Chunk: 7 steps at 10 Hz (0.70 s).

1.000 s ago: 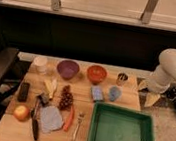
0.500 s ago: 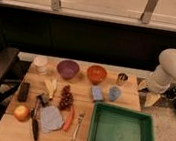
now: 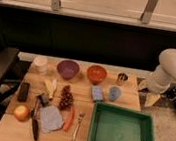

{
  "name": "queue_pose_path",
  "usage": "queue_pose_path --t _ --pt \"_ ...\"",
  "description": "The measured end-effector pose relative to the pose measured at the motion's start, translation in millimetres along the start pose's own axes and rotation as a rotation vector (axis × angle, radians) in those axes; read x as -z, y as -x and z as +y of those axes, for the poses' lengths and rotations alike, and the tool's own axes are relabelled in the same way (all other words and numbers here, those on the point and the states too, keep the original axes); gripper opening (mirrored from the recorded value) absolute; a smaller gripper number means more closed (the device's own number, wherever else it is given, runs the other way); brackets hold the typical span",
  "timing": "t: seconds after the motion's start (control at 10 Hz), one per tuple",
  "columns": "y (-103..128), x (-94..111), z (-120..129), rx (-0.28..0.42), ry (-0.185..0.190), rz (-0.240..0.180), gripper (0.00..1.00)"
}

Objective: Place banana in purple bowl

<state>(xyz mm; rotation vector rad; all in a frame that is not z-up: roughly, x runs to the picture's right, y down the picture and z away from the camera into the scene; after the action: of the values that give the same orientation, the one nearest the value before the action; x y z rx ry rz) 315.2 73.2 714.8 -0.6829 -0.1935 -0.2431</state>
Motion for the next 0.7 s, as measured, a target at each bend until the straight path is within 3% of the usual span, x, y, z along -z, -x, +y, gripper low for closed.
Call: queue_pose_path --t 0.3,0.5,0.7 --pt "14.3 18.5 -18.0 0.039 -0.026 -0.038 0.62" --pt "43.1 32.5 -38.0 0.075 -0.032 -0.07 0.62" --pt "86.1 33.1 -60.3 0.1 -0.03 -0.096 0.62"
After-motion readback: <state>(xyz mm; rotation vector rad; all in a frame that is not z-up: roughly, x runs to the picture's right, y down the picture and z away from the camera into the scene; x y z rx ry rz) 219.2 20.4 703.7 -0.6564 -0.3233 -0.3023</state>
